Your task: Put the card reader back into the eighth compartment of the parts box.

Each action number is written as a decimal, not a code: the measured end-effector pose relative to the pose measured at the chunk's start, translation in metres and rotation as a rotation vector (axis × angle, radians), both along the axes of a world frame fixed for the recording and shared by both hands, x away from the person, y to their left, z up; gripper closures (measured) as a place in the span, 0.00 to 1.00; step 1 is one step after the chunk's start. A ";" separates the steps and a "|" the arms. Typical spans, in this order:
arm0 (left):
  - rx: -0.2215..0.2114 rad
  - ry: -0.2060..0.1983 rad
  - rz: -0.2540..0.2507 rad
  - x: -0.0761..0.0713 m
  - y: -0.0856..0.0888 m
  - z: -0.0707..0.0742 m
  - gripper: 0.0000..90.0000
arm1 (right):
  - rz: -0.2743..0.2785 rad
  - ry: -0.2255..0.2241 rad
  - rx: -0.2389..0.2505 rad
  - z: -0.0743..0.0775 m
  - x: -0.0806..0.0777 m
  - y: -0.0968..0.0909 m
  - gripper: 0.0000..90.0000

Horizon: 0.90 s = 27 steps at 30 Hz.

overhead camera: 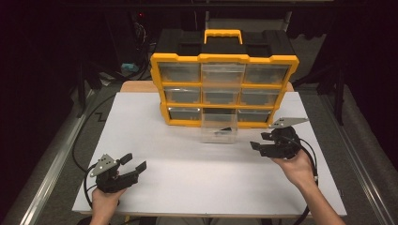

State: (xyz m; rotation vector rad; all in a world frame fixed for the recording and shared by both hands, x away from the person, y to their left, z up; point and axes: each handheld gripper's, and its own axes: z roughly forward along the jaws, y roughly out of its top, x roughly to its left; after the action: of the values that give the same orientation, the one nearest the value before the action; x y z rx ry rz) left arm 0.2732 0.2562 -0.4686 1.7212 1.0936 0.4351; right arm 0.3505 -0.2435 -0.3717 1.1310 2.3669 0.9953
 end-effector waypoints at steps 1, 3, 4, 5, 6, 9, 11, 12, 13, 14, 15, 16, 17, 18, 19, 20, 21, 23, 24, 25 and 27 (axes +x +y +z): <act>-0.001 0.001 0.001 0.000 0.000 0.000 0.33 | -0.002 0.002 0.004 0.000 -0.002 -0.001 0.49; -0.004 0.000 0.003 0.000 0.000 0.000 0.33 | -0.004 -0.002 0.006 -0.002 -0.004 -0.003 0.49; -0.004 0.000 0.003 0.001 0.000 0.000 0.33 | -0.006 -0.001 0.008 -0.002 -0.005 -0.004 0.49; -0.003 0.000 0.003 0.001 0.000 0.000 0.33 | -0.008 -0.004 0.012 -0.003 -0.006 -0.005 0.49; -0.003 0.000 0.003 0.001 0.000 0.000 0.33 | -0.008 -0.003 0.016 -0.004 -0.007 -0.007 0.49; -0.004 0.000 0.003 0.000 0.000 0.000 0.33 | -0.013 0.003 0.018 -0.007 -0.009 -0.010 0.49; -0.004 0.000 0.004 0.000 0.000 0.000 0.33 | -0.018 0.003 0.025 -0.009 -0.010 -0.012 0.48; -0.004 0.000 0.004 0.000 0.000 0.000 0.33 | -0.018 0.003 0.025 -0.009 -0.010 -0.012 0.48; -0.004 -0.001 0.004 0.000 0.000 0.000 0.33 | -0.022 -0.001 0.029 -0.012 -0.012 -0.014 0.48; -0.002 0.001 0.003 0.000 0.000 0.000 0.33 | -0.022 -0.001 0.029 -0.012 -0.012 -0.014 0.48; -0.001 0.001 0.002 0.000 0.000 0.000 0.33 | -0.022 -0.003 0.031 -0.014 -0.014 -0.015 0.47; -0.001 0.002 0.002 0.000 0.000 0.000 0.33 | -0.023 -0.005 0.030 -0.015 -0.014 -0.016 0.47; -0.001 0.002 0.002 0.000 0.000 0.000 0.33 | -0.023 -0.005 0.030 -0.015 -0.014 -0.016 0.47; -0.003 0.000 0.003 0.000 0.000 0.000 0.33 | -0.025 -0.007 0.031 -0.017 -0.016 -0.016 0.46; -0.003 0.000 0.003 0.000 0.000 0.000 0.34 | -0.026 -0.008 0.030 -0.018 -0.016 -0.017 0.46; -0.004 0.000 0.005 0.000 0.000 0.000 0.34 | -0.026 -0.008 0.030 -0.018 -0.016 -0.017 0.46; -0.005 -0.001 0.006 0.000 0.000 0.000 0.33 | -0.029 -0.007 0.034 -0.020 -0.018 -0.018 0.46; -0.004 -0.001 0.005 0.000 0.000 0.000 0.34 | -0.031 -0.006 0.038 -0.022 -0.019 -0.019 0.46; -0.005 -0.001 0.006 0.000 0.000 0.000 0.34 | -0.028 -0.010 0.039 -0.023 -0.020 -0.019 0.46; -0.004 0.000 0.005 0.000 0.000 0.000 0.34 | -0.031 -0.008 0.041 -0.024 -0.020 -0.020 0.46; -0.005 -0.001 0.005 0.000 0.000 0.000 0.33 | -0.033 -0.011 0.043 -0.026 -0.022 -0.021 0.46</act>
State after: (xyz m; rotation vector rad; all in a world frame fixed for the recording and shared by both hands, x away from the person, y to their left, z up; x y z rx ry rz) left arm 0.2730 0.2563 -0.4684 1.7142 1.0982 0.4360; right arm 0.3282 -0.2641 -0.3979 1.1730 2.3216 1.0433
